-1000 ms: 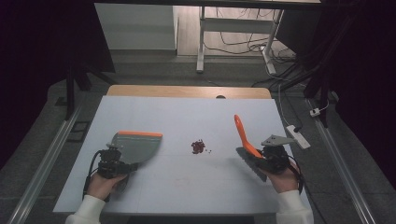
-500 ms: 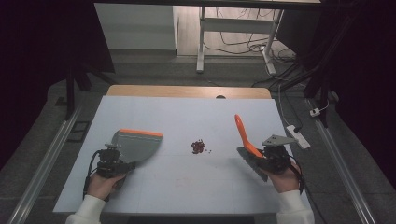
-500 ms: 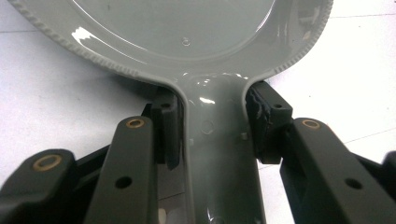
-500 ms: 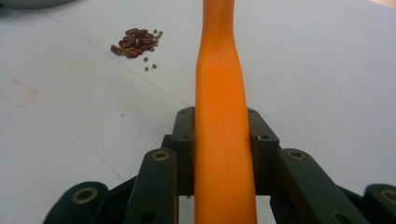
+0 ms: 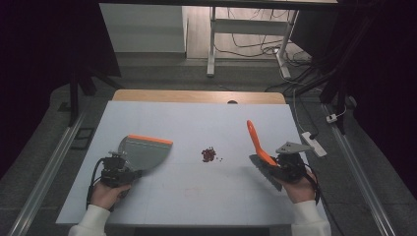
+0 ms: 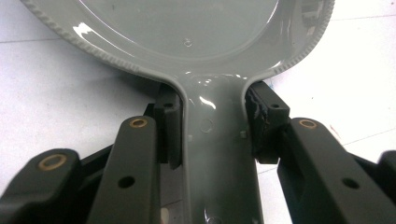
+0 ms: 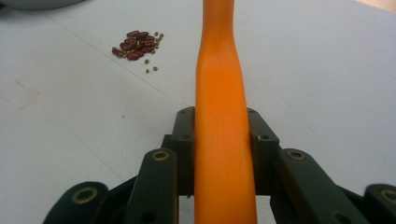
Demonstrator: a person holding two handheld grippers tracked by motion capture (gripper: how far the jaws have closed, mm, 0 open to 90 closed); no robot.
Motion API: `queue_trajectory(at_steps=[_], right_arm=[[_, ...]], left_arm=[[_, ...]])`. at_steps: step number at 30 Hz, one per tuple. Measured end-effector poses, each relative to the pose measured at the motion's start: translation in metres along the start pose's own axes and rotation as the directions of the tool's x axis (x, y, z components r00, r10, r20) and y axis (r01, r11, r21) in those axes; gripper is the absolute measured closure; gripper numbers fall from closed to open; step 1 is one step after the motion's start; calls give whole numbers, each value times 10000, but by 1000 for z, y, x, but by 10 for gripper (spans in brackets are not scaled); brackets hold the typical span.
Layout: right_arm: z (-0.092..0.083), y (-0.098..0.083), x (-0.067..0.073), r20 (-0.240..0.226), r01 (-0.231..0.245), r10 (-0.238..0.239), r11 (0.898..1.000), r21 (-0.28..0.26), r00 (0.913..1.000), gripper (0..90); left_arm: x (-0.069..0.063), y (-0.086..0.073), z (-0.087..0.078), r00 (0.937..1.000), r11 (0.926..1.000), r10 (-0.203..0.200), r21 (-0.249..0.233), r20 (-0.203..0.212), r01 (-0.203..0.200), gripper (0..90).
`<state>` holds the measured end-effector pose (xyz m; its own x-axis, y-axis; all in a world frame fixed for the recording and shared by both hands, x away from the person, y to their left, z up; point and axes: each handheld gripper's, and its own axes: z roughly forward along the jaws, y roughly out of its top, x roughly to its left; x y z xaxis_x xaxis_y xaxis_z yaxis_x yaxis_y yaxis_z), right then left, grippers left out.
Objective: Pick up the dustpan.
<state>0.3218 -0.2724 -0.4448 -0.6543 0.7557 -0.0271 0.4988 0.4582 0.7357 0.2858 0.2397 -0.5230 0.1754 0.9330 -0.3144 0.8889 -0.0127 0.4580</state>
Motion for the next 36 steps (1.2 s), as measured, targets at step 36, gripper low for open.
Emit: queue_trajectory(at_steps=[36], right_arm=[[8, 19, 9, 143, 321, -317, 9990, -298, 9994, 700]], left_arm=[[-1, 16, -14, 9775, 9785, 1492, -1644, 1494, -1242, 612]])
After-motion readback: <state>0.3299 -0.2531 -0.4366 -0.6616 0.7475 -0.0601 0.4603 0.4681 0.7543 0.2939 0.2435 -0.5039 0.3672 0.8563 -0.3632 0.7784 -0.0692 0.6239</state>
